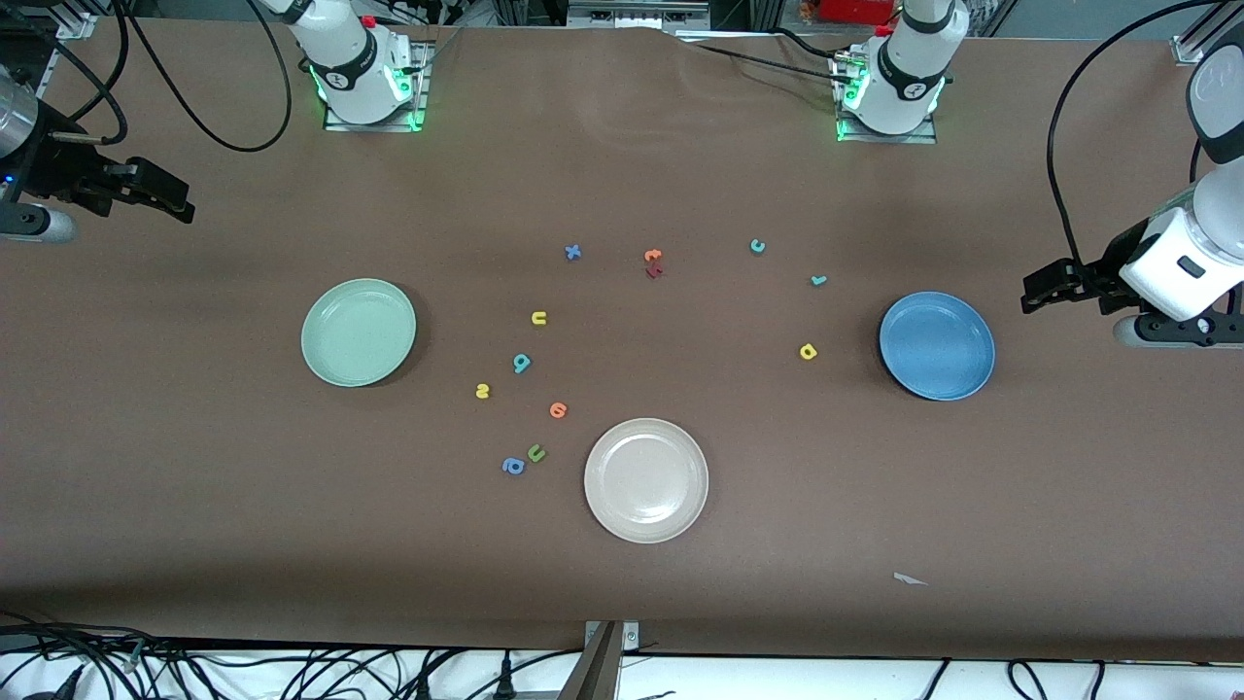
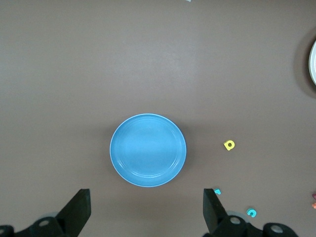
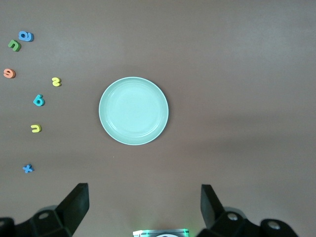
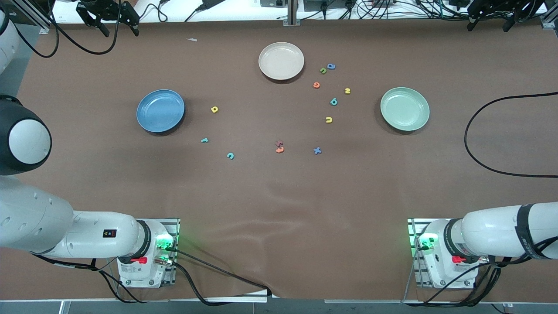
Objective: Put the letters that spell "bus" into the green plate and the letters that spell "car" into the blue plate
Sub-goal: 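Move the right gripper to the yellow 2 while the left gripper reaches the yellow d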
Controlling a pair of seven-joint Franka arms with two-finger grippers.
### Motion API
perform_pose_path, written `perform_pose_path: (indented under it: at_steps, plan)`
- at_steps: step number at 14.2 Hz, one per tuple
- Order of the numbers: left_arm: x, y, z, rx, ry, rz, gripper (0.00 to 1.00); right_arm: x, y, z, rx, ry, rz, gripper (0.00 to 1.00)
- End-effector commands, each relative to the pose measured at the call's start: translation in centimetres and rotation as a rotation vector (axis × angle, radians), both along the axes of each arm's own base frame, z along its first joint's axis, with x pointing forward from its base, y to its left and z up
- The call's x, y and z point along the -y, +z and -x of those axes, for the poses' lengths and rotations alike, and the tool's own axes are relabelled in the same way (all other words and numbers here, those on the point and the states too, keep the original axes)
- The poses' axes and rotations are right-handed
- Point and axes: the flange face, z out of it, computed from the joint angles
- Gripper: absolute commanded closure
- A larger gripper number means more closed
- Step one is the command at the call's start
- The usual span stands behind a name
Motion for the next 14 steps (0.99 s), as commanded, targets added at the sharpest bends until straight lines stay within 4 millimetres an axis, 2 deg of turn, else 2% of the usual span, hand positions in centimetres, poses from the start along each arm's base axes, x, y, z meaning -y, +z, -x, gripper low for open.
perform_pose_path:
  at_steps: [1,5,6,9,10,12,14]
  plan:
    - [0.7,-1.4,-0.2,-0.026,0.011,0.073,0.00,-0.3,0.3,0.0,-0.012,0.003,-0.019,0.00]
    - [2.2,-4.4,-1.2,-0.073,0.066,0.074,0.00,-0.8,-0.7,-0.4,-0.035,0.011,-0.020,0.00]
    - [3.5,-5.4,-1.5,-0.080,0.091,0.071,0.00,-1.6,-1.1,-0.5,-0.041,0.026,-0.019,0.00]
    - [6.9,-9.1,-2.4,-0.117,0.196,0.051,0.01,-6.2,-3.9,-1.3,-0.092,0.058,-0.004,0.00]
    - [7.9,-10.5,-2.5,-0.130,0.222,0.045,0.02,-8.1,-5.5,-1.7,-0.118,0.060,0.007,0.00]
    - [10.5,-13.7,-2.5,-0.136,0.282,0.031,0.01,-11.0,-7.6,-2.5,-0.119,0.049,0.026,0.00]
    - [12.7,-16.9,-1.9,-0.131,0.345,0.001,0.01,-14.1,-11.1,-3.7,-0.115,0.017,0.038,0.00]
